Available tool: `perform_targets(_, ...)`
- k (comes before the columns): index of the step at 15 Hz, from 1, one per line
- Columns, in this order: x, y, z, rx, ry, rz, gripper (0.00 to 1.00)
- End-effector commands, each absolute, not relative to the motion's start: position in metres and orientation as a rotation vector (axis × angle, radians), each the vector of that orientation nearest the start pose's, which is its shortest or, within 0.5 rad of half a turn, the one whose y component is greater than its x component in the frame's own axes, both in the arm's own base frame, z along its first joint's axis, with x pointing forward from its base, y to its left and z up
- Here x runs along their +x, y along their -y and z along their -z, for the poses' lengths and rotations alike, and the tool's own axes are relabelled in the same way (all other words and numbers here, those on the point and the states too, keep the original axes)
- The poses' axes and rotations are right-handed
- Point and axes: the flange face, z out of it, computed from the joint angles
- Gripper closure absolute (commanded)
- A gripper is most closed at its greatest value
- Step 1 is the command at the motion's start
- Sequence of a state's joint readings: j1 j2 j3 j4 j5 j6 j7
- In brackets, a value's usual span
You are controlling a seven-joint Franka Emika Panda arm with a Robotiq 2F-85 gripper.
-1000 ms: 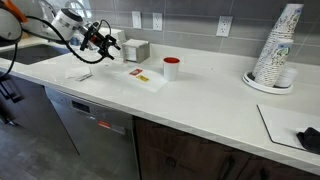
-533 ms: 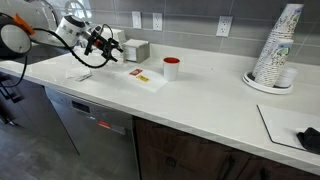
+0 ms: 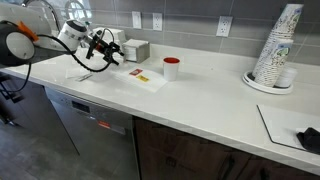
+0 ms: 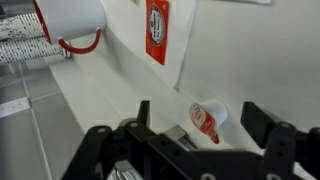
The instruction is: Pick up the yogurt bottle in front of the metallic paper towel rack and put it on the right side of the white and red mug cup
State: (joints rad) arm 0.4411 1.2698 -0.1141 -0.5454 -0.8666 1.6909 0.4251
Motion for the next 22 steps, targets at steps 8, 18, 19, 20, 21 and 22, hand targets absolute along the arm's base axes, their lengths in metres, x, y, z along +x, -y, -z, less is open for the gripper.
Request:
perform_targets(8, 0.772, -0.241, -0.256, 2.146, -0.181, -0.35, 0.52)
perform_targets(18, 0.778, -0.257, -0.251, 2.165, -0.337, -0.435, 0.33)
perform_targets(19, 0.779, -0.259, -0.25, 2.162, -0.36, -0.449, 0.3)
perform_targets(20, 0.781, -0.26, -0.249, 2.161, -0.376, -0.462, 0.33)
perform_targets(21, 0.782, -0.26, -0.247, 2.157, -0.39, -0.475, 0.33)
perform_targets(22, 0.783, -0.259, -0.244, 2.15, -0.398, -0.483, 0.33)
